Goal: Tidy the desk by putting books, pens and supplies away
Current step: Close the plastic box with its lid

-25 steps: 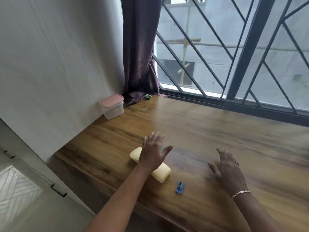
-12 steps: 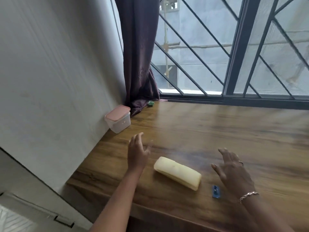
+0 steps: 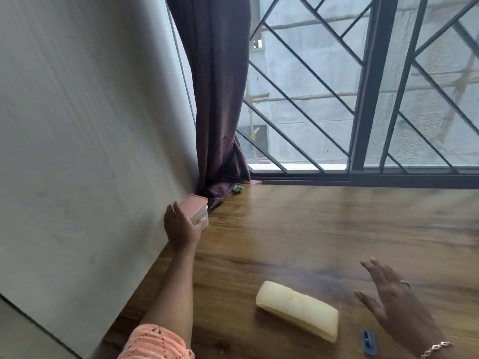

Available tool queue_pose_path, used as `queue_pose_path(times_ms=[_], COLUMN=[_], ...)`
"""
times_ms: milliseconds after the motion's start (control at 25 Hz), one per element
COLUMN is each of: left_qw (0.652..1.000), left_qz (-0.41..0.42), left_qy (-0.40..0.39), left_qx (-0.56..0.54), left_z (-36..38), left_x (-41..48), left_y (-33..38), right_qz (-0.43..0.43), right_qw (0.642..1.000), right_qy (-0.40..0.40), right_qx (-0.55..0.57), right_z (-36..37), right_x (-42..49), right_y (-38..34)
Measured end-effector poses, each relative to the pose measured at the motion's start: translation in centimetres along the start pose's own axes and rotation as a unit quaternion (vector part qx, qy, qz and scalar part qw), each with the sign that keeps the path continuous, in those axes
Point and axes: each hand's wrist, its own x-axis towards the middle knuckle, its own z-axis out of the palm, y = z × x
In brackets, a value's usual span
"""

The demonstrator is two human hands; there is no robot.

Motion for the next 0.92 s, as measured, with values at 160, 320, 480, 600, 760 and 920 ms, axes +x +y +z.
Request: queue_pose_path(times_ms=[160,320,480,600,760,920], left_qw=[0.998,0.994,0.993,0.994,0.993,0.995], left_qz=[-0.024,-0.064,-0.09,-0.106,-0.109,-0.095], left_qy=[-0.025,-0.032,-0.035,-0.034,-0.033,-0.02], left_qx=[0.057,0.079,0.063,0.006,-0.01,-0.032], left_z=[0.1,0.5,1.0,1.0,1.0,0.5], left_x=[1.8,1.9,2.4,2.6,2.2,1.5], left_y=[-0.3,-0.8,-1.3,-1.4,-1.5,-0.7], right_qz=[-0.01,-0.032,-0.02,-0.02,-0.012,-0.038], right_qw=[0.999,0.997,0.995,0.995,0.994,0.995], right_qy=[-0.031,-0.062,-0.088,-0.092,-0.106,-0.084], right_qx=[-0.018,-0.032,-0.034,-0.04,-0.038,-0.025], right_z=[-0.3,-0.6,-1.0,-0.9,-1.3,-1.8], right_x=[0.0,0.1,0.4,0.9,1.8,2.7], right_y=[0.8,0.4,0.0,-0.1,-0.4,-0.7])
